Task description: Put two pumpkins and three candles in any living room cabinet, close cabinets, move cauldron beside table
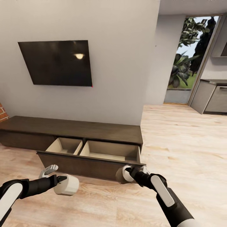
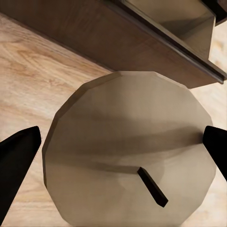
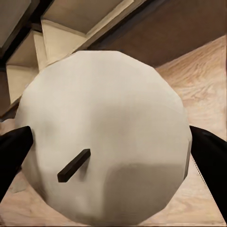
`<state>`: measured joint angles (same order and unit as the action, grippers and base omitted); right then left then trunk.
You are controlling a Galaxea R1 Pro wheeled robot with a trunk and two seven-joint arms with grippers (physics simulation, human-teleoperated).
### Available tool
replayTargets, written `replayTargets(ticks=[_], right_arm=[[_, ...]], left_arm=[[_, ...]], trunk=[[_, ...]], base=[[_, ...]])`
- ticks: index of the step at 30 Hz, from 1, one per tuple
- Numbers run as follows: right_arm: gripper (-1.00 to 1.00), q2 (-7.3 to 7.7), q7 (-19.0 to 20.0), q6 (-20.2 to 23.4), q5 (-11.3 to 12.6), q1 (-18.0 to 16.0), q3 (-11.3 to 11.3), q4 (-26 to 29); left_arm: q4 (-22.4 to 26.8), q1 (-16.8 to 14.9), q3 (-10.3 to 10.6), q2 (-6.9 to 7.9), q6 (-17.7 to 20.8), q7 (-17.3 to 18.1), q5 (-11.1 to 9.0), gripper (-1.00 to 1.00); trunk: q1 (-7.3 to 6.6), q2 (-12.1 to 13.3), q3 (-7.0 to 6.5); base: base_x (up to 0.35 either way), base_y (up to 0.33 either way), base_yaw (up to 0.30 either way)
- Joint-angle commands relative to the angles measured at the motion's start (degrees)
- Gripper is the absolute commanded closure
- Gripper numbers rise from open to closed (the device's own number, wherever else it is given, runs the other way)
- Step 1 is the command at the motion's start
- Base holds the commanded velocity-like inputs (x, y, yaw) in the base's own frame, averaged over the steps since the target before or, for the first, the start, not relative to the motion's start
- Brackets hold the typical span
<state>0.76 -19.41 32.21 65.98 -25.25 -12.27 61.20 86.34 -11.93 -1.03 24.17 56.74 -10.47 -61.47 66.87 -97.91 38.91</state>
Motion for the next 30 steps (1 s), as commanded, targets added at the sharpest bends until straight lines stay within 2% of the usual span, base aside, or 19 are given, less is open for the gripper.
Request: replayTargets(ticks=[1,3,5,10,12,15,18,22,30], right_arm=[[1.0,0.05,-0.7,-0.1,0.4,-0.1,-0.6,-0.1],[1.0,0.02,-1.5,-0.1,0.0,-0.1,-1.2,-0.2],[1.0,-0.1,-2.9,-0.1,-1.5,-0.1,-1.4,-0.3],[1.0,-0.29,-5.2,0.1,-6.7,-0.1,-1.4,-0.4],[1.0,-0.35,-5.5,0.3,-8.6,-0.1,-1.6,-0.4],[1.0,-0.4,-5.7,1.6,-10.4,-0.1,-3.1,-0.7],[1.0,-0.44,-7.4,2.3,-11.4,-0.1,-4.5,-0.9],[1.0,-0.54,-11.2,2.6,-11.8,-0.1,-5.1,-1.0],[1.0,-0.58,-12.4,2.6,-11.8,-0.1,-5.2,-1.0]], left_arm=[[0.0,0.0,0.0,0.04,0.2,-0.6,-0.6,1.0],[0.0,0.0,0.0,0.02,0.2,-0.9,-0.5,1.0],[0.0,-0.1,0.6,0.01,0.2,-2.5,-0.2,1.0],[-0.1,-0.2,2.8,-0.71,0.1,-11.1,2.0,1.0],[-0.1,-0.2,3.9,-1.04,0.0,-13.6,2.4,1.0],[-0.2,-0.2,5.9,-2.3,0.0,-16.4,2.8,1.0],[-0.2,-0.2,6.4,-3.07,-0.1,-17.5,2.8,1.0],[-0.5,-0.2,6.6,-3.41,-0.1,-17.9,2.8,1.0],[-0.3,-0.2,6.7,-3.58,0.0,-17.8,2.8,1.0]], trunk=[[-0.23,0.4,-0.13],[-0.67,1.2,-0.49],[-1.11,2.0,-0.85],[-2.21,4.0,-1.75],[-2.65,4.8,-2.11],[-3.31,6.0,-2.65],[-3.97,7.2,-3.18],[-4.84,8.8,-3.9],[-6.6,12.0,-5.34]], base=[[0.0,0.0,0.0],[0.0,0.0,0.0],[0.0,0.0,0.0],[0.0,0.0,0.0],[0.0,0.0,0.0],[0.0,0.0,0.0],[0.0,0.0,0.0],[0.0,0.0,0.0],[0.0,0.0,0.0]])
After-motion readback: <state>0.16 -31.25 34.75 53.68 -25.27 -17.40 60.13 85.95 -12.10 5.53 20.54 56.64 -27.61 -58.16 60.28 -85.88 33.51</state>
